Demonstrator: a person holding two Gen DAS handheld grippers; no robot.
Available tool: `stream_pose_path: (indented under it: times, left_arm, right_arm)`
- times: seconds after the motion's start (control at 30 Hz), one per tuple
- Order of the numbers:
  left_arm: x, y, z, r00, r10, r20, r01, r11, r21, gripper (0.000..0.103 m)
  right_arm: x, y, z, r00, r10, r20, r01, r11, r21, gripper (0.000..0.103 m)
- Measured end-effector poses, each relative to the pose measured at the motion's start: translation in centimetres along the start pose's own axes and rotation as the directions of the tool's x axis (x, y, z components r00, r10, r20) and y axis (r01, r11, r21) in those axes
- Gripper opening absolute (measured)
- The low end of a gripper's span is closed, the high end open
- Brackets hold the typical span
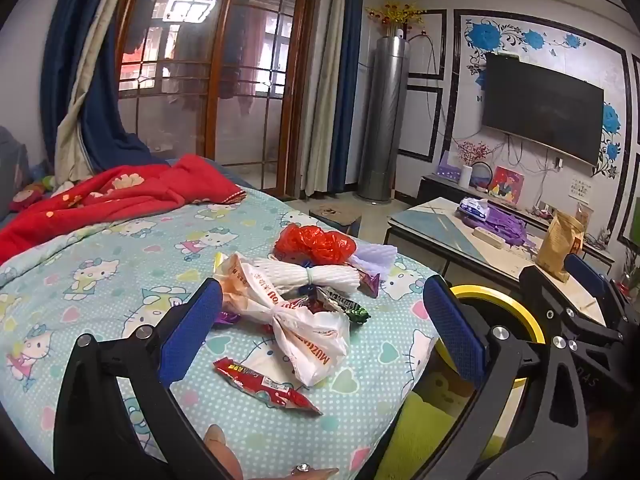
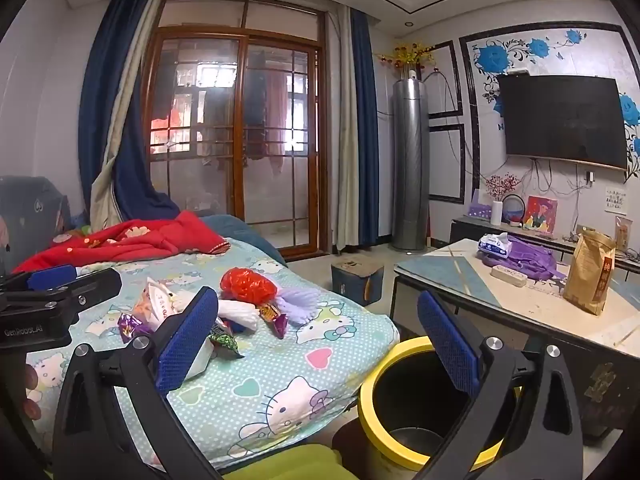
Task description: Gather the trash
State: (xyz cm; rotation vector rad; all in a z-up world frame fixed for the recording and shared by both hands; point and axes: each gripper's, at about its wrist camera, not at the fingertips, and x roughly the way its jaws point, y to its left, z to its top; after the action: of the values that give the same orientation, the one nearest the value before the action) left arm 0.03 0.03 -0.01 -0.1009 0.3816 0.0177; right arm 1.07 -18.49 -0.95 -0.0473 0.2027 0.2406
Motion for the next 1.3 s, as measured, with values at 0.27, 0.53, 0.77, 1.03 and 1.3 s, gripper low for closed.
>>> stream_pose_path:
  times: [0.27,0.53,0.77,1.03,1.3]
  left_arm:
    - [-0.1,0.1,0.2,1.0,-0.01,0.012,0.01,1.0,-0.003,0.092]
    - [-0.5,0.3,0.2,1.0,-0.014,0.024,0.014,1.0,-0.009,0.092]
    - [-0.6,0.3,0.1,1.0,-0.016,0.024,0.016,1.0,-0.008,0.092]
    - [-0.5,0.2,0.1,1.0,-0.013,0.022,0.014,1.0,-0.008,0.092]
    - [-0.5,0.2,0.1,1.0,-0.015,0.023,0.015,1.0,-0.01,0.092]
  right_arm:
    - [-0.4,0.6,0.3,0.999,-0.007,0.034,0.008,1.0,-0.028,0.097]
    - [-0.5,0.4,0.2,1.0,-0.011,0.028,0.012,1.0,-0.02,0.097]
    - [-0.1,-0.1,0.0,1.0,-0.021,0.013,0.021,1.0,-0.005,0.097]
    - [-0.2,-0.2,-0.1,1.0,-0.022,0.012,0.022,1.0,-0.005,0.097]
    - [-0.1,-0.2,-0.1,1.0,-0.021,0.013,0.021,1.0,-0.005,0.097]
